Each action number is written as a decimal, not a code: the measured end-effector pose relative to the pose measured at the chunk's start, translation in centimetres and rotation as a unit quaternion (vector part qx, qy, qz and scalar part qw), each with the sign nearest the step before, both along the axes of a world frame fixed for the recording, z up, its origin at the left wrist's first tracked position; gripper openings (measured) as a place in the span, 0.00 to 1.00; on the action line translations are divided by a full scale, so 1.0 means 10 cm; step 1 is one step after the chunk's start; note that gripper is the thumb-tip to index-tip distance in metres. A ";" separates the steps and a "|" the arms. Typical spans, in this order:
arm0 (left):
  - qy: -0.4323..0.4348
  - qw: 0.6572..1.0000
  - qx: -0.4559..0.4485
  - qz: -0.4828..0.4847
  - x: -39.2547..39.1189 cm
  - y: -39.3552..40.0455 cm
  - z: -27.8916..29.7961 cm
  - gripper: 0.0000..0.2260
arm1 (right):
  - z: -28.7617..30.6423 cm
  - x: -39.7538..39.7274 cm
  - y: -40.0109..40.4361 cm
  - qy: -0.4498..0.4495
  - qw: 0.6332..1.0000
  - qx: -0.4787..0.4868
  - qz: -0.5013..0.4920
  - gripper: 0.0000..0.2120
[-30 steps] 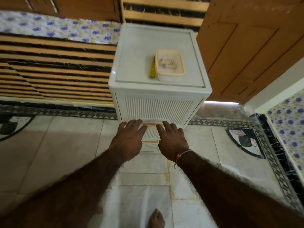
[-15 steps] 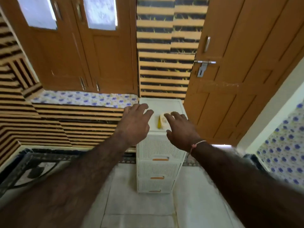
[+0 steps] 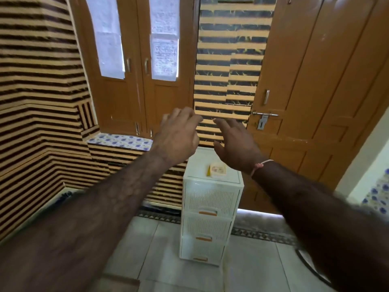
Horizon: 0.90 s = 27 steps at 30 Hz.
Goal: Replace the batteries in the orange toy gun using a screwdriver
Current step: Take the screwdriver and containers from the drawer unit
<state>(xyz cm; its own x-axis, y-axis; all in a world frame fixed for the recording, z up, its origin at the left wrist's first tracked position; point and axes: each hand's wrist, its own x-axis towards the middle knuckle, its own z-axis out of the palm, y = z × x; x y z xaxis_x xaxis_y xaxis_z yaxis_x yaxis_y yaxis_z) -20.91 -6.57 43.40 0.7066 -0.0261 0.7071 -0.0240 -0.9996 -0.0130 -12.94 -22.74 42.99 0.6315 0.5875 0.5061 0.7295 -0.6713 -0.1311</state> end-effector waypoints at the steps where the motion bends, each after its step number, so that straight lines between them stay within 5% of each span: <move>1: -0.001 1.000 -0.013 0.004 -0.10 -0.08 0.01 0.19 | 0.03 -0.09 -0.08 -0.001 1.000 0.006 0.006 0.30; 10: -0.016 0.965 -0.261 0.009 -0.71 -0.51 0.19 0.16 | 0.23 -0.60 -0.49 0.035 0.994 0.095 0.048 0.29; 17: -0.042 0.818 -0.571 -0.053 -0.76 -0.48 0.36 0.06 | 0.36 -0.55 -0.39 0.121 0.971 0.192 0.069 0.27; 22: -0.024 0.775 -0.630 -0.038 -0.45 -0.25 0.29 0.07 | 0.37 -0.22 -0.17 0.169 0.955 0.234 0.066 0.26; 27: 0.005 0.767 -0.640 -0.030 0.10 0.04 0.14 0.08 | 0.28 0.27 0.12 0.180 0.950 0.249 0.059 0.25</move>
<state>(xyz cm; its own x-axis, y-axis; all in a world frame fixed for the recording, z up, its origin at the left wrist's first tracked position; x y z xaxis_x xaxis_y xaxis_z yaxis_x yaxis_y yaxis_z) -19.94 -6.19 44.77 0.7369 0.6533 0.1740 -0.0634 -0.1895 0.9798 -10.24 -21.55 45.79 0.7612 0.4088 0.5035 0.6433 -0.3776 -0.6660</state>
